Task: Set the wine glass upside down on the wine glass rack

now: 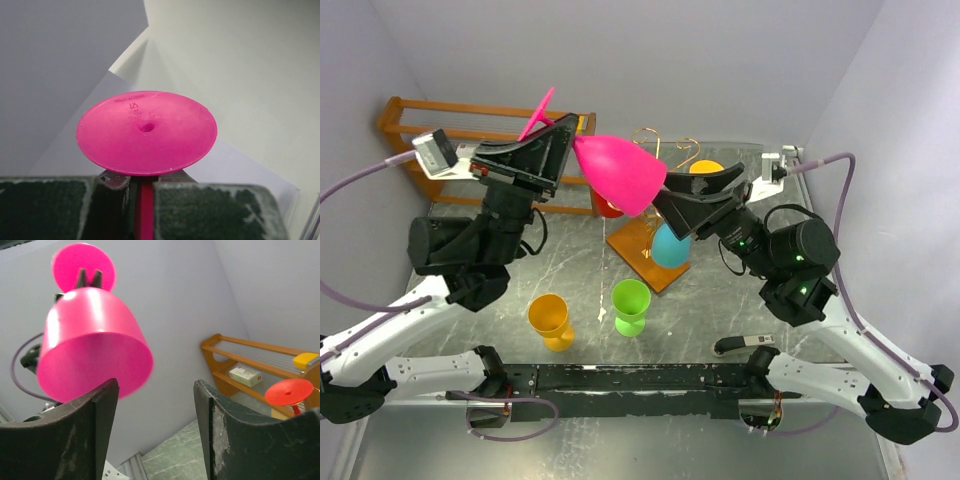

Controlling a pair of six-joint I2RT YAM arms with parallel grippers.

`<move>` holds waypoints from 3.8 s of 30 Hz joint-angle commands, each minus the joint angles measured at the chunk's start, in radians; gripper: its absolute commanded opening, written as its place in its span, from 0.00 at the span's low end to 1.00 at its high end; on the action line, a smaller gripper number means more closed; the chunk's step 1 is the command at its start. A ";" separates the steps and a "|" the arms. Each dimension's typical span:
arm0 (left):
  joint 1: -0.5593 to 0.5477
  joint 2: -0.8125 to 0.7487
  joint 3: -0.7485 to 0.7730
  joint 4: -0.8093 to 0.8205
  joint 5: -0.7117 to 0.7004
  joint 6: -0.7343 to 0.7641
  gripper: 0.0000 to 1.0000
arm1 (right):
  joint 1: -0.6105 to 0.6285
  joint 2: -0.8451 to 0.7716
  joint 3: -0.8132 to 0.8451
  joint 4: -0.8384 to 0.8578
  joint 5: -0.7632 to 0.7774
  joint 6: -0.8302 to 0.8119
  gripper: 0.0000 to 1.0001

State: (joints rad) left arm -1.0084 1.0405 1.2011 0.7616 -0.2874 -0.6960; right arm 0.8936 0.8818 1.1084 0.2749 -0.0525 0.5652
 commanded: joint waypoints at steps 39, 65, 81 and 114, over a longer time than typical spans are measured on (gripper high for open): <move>0.004 -0.065 0.007 -0.545 0.510 0.971 0.07 | 0.004 0.168 0.424 -0.556 -0.119 0.303 0.48; 0.004 -0.070 0.023 -0.575 0.350 0.859 0.62 | 0.004 0.135 0.434 -0.550 0.090 0.367 0.00; 0.004 -0.204 -0.002 -0.776 0.148 0.653 0.69 | 0.005 0.280 0.626 -0.564 0.504 0.088 0.00; 0.004 -0.247 -0.043 -0.956 0.176 0.197 0.67 | -0.456 0.467 0.429 -0.336 0.111 -0.044 0.00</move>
State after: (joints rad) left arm -1.0035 0.8227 1.2053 -0.1993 -0.1490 -0.4751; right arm 0.4915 1.3239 1.5723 -0.0605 0.2451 0.4034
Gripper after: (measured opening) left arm 0.668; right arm 0.017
